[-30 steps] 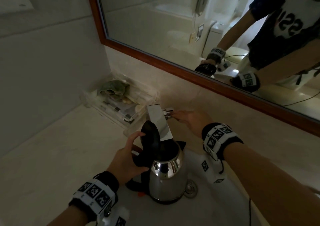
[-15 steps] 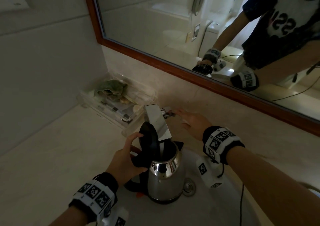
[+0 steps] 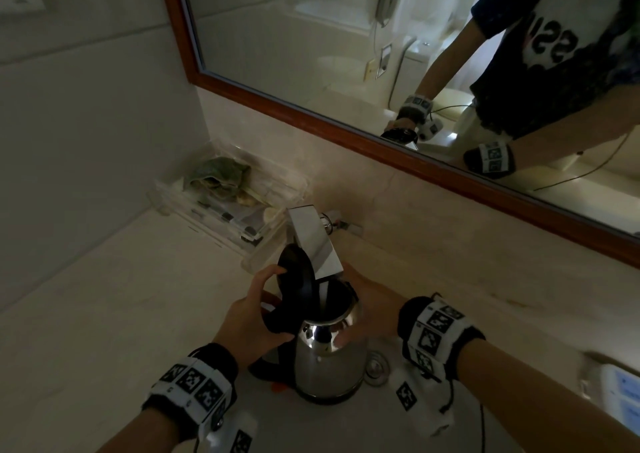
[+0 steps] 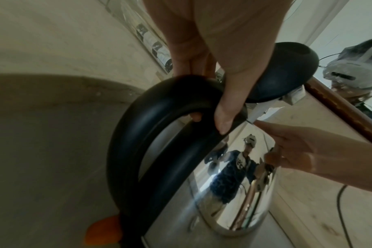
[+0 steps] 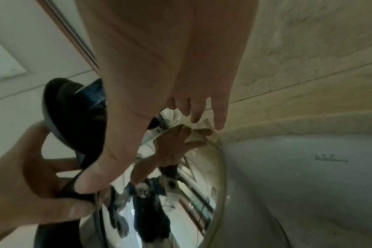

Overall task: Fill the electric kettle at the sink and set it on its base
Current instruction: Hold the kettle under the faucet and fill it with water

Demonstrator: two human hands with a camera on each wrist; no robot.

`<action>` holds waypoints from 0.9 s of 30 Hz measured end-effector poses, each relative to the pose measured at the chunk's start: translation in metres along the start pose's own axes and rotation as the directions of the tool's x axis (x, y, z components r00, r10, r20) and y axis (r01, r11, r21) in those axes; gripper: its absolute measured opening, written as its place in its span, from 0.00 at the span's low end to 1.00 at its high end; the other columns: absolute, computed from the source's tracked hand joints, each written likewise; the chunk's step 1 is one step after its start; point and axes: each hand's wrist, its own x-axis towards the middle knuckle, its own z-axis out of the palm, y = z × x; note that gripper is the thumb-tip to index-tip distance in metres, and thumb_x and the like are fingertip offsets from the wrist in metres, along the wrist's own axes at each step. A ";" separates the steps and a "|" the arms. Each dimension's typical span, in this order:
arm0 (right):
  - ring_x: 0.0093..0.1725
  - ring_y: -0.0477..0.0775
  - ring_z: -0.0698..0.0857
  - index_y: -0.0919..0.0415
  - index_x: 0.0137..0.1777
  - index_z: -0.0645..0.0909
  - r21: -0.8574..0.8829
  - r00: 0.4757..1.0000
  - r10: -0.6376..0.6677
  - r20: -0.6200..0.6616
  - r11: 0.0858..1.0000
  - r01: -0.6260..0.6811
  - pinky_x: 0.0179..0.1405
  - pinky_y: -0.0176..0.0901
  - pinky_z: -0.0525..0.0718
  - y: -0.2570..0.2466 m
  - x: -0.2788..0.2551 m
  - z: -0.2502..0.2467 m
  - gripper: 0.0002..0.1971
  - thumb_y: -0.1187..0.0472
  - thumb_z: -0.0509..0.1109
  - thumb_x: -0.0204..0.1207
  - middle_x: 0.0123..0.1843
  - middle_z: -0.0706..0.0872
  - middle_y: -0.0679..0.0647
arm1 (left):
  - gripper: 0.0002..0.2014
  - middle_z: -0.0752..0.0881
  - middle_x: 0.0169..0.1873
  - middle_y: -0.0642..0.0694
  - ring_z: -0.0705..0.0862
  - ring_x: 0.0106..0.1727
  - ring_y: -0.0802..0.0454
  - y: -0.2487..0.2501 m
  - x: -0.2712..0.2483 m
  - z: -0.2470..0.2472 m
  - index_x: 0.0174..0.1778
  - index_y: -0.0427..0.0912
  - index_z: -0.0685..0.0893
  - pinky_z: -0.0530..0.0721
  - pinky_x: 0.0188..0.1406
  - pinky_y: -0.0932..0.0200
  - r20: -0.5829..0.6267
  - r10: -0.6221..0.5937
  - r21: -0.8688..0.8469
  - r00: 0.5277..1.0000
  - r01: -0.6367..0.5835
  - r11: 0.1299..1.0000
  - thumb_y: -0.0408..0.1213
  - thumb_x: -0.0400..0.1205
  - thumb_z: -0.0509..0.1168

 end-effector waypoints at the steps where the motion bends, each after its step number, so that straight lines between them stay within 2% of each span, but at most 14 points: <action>1: 0.82 0.54 0.62 0.57 0.84 0.41 -0.017 1.000 -0.002 -0.003 1.000 0.002 0.75 0.39 0.64 0.000 0.003 0.005 0.61 0.51 0.83 0.63 0.83 0.60 0.50 | 0.51 0.84 0.45 0.52 0.84 0.44 0.61 0.000 0.001 0.000 0.50 0.89 0.50 0.78 0.41 0.72 0.002 -0.001 0.000 1.000 0.001 1.000 0.33 0.62 0.79; 5: 0.83 0.55 0.59 0.54 0.85 0.41 -0.102 0.998 0.038 -0.046 0.994 -0.042 0.81 0.48 0.62 0.007 0.012 0.018 0.66 0.41 0.83 0.56 0.85 0.54 0.51 | 0.49 0.84 0.45 0.51 0.82 0.44 0.63 0.000 0.001 0.000 0.56 0.81 0.52 0.76 0.41 0.75 0.022 -0.023 -0.002 1.000 0.023 1.000 0.33 0.63 0.79; 8: 0.84 0.57 0.56 0.52 0.84 0.40 -0.125 0.994 0.092 -0.054 0.987 -0.098 0.82 0.55 0.62 0.007 0.014 0.018 0.70 0.38 0.83 0.51 0.86 0.51 0.51 | 0.49 0.84 0.45 0.49 0.82 0.44 0.63 -0.001 0.002 0.000 0.56 0.80 0.51 0.75 0.41 0.74 0.033 -0.026 0.016 0.999 0.026 1.000 0.34 0.63 0.78; 10: 0.84 0.59 0.55 0.55 0.84 0.37 -0.128 0.989 0.131 -0.066 0.982 -0.138 0.82 0.57 0.61 0.006 0.012 0.017 0.72 0.38 0.84 0.50 0.86 0.52 0.54 | 0.49 0.84 0.45 0.48 0.82 0.43 0.63 -0.001 0.002 0.001 0.56 0.80 0.50 0.75 0.40 0.74 0.038 -0.024 0.027 0.999 0.023 0.999 0.34 0.63 0.78; 15: 0.85 0.59 0.50 0.62 0.84 0.32 -0.101 0.972 0.215 -0.092 0.969 -0.224 0.84 0.54 0.60 0.002 0.003 0.021 0.72 0.43 0.84 0.54 0.86 0.44 0.57 | 0.48 0.83 0.43 0.51 0.83 0.43 0.61 0.001 0.000 0.006 0.56 0.80 0.51 0.76 0.40 0.72 0.030 -0.033 0.034 0.999 0.032 0.999 0.33 0.63 0.78; 18: 0.85 0.59 0.51 0.64 0.84 0.35 -0.110 0.965 0.224 -0.137 0.965 -0.240 0.84 0.50 0.60 0.000 0.000 0.025 0.69 0.44 0.83 0.58 0.86 0.45 0.59 | 0.47 0.79 0.40 0.56 0.82 0.42 0.59 0.003 -0.003 0.009 0.57 0.78 0.52 0.76 0.40 0.69 0.024 -0.040 0.044 0.999 0.039 0.998 0.33 0.63 0.78; 20: 0.85 0.59 0.52 0.66 0.84 0.36 -0.120 0.963 0.223 -0.149 0.963 -0.242 0.83 0.47 0.59 0.000 -0.002 0.025 0.66 0.45 0.82 0.62 0.86 0.46 0.60 | 0.46 0.77 0.39 0.60 0.80 0.40 0.63 0.005 -0.006 0.009 0.61 0.72 0.54 0.74 0.38 0.73 0.026 -0.038 0.053 0.999 0.037 0.998 0.33 0.63 0.78; 22: 0.84 0.59 0.55 0.67 0.83 0.37 -0.114 0.962 0.225 -0.156 0.963 -0.244 0.80 0.44 0.61 -0.001 -0.002 0.025 0.62 0.47 0.80 0.66 0.85 0.48 0.61 | 0.45 0.76 0.38 0.62 0.79 0.39 0.65 0.007 -0.007 0.009 0.61 0.70 0.54 0.72 0.37 0.75 0.025 -0.036 0.064 0.999 0.034 0.997 0.33 0.64 0.78; 24: 0.84 0.59 0.57 0.67 0.84 0.38 -0.096 0.959 0.234 -0.159 0.963 -0.251 0.79 0.44 0.63 -0.001 -0.002 0.025 0.61 0.49 0.80 0.66 0.85 0.49 0.61 | 0.43 0.76 0.38 0.62 0.78 0.38 0.65 0.008 -0.007 0.009 0.58 0.73 0.55 0.72 0.37 0.73 0.023 -0.036 0.063 0.999 0.035 0.997 0.33 0.64 0.77; 27: 0.83 0.60 0.60 0.66 0.84 0.41 -0.089 0.958 0.241 -0.157 0.962 -0.257 0.78 0.44 0.65 -0.003 -0.003 0.026 0.61 0.49 0.81 0.64 0.84 0.51 0.61 | 0.46 0.75 0.38 0.63 0.77 0.38 0.65 0.012 -0.008 0.008 0.65 0.68 0.53 0.74 0.40 0.68 0.028 -0.043 0.075 0.999 0.041 0.996 0.33 0.64 0.77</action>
